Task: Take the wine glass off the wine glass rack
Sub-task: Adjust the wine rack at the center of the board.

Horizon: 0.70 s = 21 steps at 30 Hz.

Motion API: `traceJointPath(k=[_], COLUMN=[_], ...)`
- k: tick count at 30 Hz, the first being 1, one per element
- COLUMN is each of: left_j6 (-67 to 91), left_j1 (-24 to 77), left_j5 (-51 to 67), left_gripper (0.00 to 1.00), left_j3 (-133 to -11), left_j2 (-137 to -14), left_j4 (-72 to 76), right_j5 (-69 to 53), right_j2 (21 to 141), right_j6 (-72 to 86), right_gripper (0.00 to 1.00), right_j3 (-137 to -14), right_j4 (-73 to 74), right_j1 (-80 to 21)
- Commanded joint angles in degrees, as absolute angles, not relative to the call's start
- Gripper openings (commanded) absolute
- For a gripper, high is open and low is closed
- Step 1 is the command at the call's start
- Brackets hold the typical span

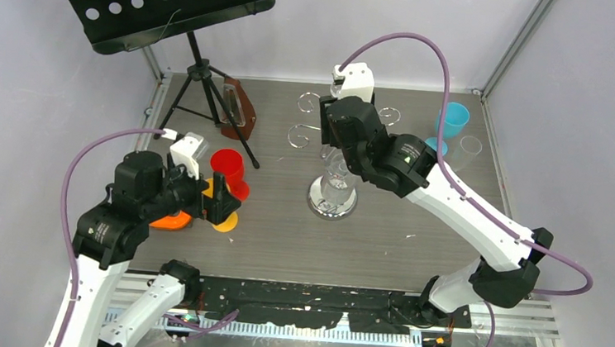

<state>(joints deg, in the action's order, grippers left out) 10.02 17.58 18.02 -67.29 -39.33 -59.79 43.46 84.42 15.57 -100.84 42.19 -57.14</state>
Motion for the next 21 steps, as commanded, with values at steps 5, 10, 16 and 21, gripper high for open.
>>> traceJointPath(k=[5, 10, 16, 21], left_j6=[9.2, 9.1, 9.1, 9.1], left_j1=[18.1, 18.3, 18.3, 18.3], left_j5=[17.0, 16.5, 16.3, 15.8], left_gripper=[0.99, 1.00, 1.00, 1.00], left_j3=[-66.4, -66.7, -66.6, -66.8], left_j2=[-38.5, -38.6, -38.5, -38.6], left_j4=[-57.1, -57.3, -57.5, -57.7], right_j5=[47.6, 48.4, 48.2, 48.1], right_j2=[85.1, 84.3, 83.5, 82.7], right_j6=[15.5, 14.7, 14.3, 13.5], right_gripper=[0.55, 0.53, 0.52, 0.51], right_j3=[-102.5, -100.6, -98.2, -95.5], right_j4=[38.5, 37.1, 35.5, 32.9], right_j1=[-56.8, -56.4, -55.7, -55.2])
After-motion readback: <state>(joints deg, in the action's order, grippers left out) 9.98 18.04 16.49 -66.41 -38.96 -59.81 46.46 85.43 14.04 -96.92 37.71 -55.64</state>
